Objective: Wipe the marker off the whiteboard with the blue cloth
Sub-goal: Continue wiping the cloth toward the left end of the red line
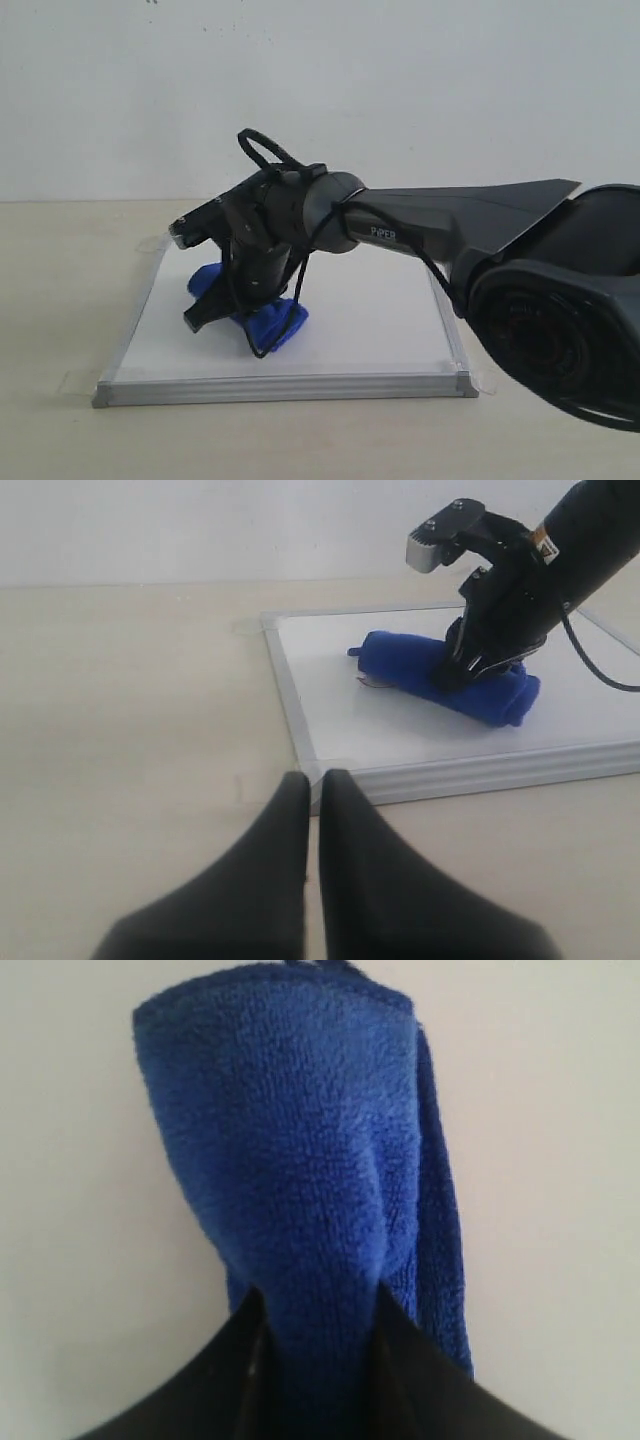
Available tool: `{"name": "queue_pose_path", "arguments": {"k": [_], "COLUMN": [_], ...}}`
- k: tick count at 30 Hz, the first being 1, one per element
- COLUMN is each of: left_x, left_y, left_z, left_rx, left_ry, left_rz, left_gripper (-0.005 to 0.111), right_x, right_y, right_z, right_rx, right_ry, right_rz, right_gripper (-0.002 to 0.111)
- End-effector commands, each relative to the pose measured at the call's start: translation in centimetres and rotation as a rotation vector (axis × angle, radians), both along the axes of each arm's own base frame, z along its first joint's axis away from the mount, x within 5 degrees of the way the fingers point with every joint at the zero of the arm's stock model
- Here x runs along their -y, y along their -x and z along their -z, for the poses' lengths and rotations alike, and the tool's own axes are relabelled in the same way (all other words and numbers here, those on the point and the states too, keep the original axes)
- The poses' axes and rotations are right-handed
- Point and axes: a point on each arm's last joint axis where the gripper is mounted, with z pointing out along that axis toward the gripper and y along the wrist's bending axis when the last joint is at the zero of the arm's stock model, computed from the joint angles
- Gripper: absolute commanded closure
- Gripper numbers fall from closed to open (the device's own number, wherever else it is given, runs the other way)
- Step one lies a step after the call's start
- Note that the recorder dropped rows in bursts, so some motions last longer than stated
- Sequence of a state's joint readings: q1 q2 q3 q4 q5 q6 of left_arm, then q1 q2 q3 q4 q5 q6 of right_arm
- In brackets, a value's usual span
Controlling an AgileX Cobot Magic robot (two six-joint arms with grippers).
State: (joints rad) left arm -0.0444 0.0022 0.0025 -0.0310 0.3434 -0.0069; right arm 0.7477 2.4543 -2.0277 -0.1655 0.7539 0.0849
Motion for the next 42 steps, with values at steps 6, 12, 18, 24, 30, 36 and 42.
{"name": "queue_pose_path", "arguments": {"k": [6,12,18,24,30,36,42], "left_x": [0.0,0.0,0.0,0.0,0.0,0.0,0.0], "left_y": [0.0,0.0,0.0,0.0,0.0,0.0,0.0], "left_z": [-0.1,-0.1,-0.1,-0.1,-0.1,-0.1,-0.1], "left_rx": [0.010,0.010,0.010,0.010,0.010,0.010,0.010], "left_ry": [0.009,0.009,0.009,0.009,0.009,0.009,0.009], "left_rz": [0.001,0.001,0.001,0.001,0.001,0.001,0.001], "left_gripper": [0.103,0.103,0.103,0.103,0.103,0.103,0.103], "right_x": [4.1,-2.2,-2.1,3.7,3.0,-2.9,0.3], "right_y": [-2.8,1.7,1.5,-3.2,-2.9,1.1,-2.6], "right_z": [2.1,2.0,2.1,2.2,2.3,2.1,1.2], "right_rx": [0.005,-0.031,0.027,0.105,0.048,0.023,0.086], "right_ry": [0.086,-0.030,0.034,0.122,0.031,-0.119,-0.154], "right_rz": [0.253,-0.052,-0.101,0.192,0.207,-0.111,0.017], "right_gripper": [0.109,0.109,0.109,0.109,0.109,0.109,0.109]}}
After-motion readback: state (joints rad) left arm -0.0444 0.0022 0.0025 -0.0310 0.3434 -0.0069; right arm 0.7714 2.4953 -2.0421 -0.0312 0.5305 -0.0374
